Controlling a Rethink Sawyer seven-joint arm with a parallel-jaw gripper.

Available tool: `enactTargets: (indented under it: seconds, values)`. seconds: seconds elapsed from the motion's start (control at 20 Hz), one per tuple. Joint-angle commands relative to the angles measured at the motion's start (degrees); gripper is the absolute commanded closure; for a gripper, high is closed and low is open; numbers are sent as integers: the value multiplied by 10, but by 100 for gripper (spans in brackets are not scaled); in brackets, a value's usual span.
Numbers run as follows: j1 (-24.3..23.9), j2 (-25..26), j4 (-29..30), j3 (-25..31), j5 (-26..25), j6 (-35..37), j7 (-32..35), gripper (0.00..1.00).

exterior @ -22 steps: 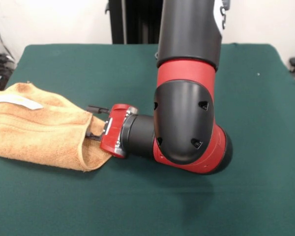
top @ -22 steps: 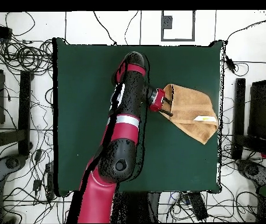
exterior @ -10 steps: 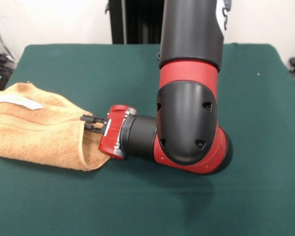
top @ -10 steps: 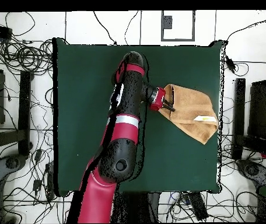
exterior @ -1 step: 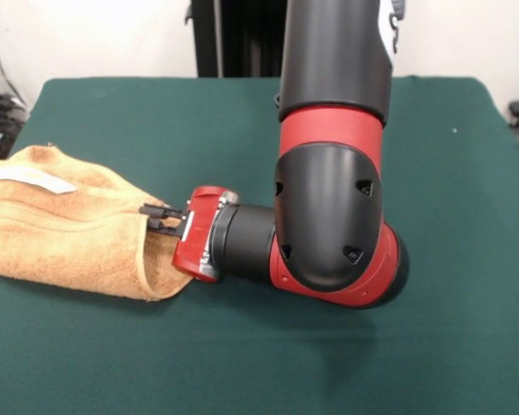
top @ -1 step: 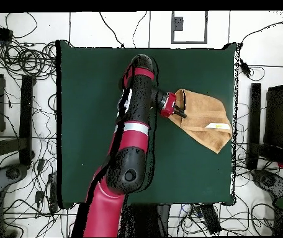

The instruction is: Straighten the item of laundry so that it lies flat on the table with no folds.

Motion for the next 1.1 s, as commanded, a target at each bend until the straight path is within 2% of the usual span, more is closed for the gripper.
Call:
enactTargets:
  seconds: [0.05, 0.5, 1.1]
  values:
    - [-3, 117, 34, 57, -14, -146, -36, 100]
    - [9, 102, 52, 74, -37, -198, -90, 100]
    - [16, 82, 65, 77, -49, -209, -170, 100]
